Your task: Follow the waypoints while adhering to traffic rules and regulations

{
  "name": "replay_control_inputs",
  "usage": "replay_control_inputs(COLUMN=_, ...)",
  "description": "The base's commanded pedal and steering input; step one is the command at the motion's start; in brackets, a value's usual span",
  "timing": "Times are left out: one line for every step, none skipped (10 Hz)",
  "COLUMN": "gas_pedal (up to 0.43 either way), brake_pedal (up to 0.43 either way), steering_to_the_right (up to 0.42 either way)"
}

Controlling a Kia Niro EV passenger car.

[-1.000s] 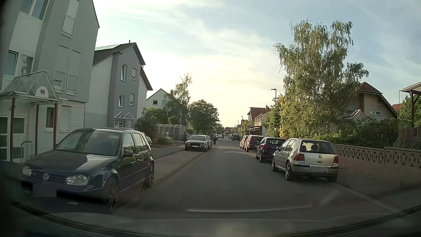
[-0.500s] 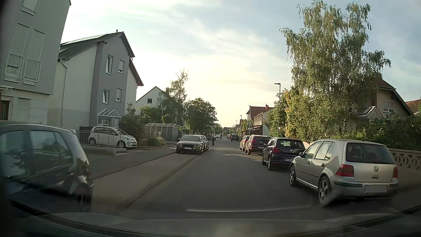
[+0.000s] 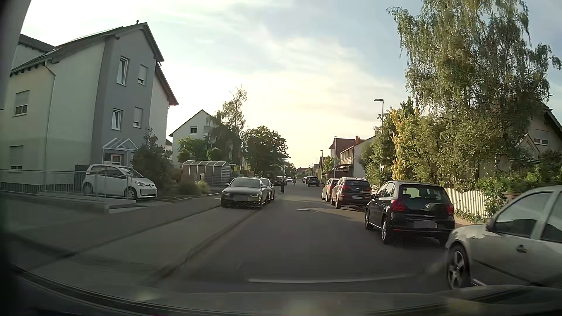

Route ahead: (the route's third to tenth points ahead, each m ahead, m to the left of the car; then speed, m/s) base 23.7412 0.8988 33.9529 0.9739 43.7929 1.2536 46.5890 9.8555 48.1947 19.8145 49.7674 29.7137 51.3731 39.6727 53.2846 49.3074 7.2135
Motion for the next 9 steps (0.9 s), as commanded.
replay_control_inputs(gas_pedal=0.0, brake_pedal=0.03, steering_to_the_right=0.005)
replay_control_inputs(gas_pedal=0.0, brake_pedal=0.03, steering_to_the_right=0.005)
replay_control_inputs(gas_pedal=0.0, brake_pedal=0.03, steering_to_the_right=0.005)
replay_control_inputs(gas_pedal=0.0, brake_pedal=0.03, steering_to_the_right=0.005)
replay_control_inputs(gas_pedal=0.0, brake_pedal=0.03, steering_to_the_right=0.005)
replay_control_inputs(gas_pedal=0.0, brake_pedal=0.03, steering_to_the_right=0.005)
replay_control_inputs(gas_pedal=0.0, brake_pedal=0.03, steering_to_the_right=0.005)
replay_control_inputs(gas_pedal=0.0, brake_pedal=0.03, steering_to_the_right=0.005)
replay_control_inputs(gas_pedal=0.0, brake_pedal=0.03, steering_to_the_right=0.006)
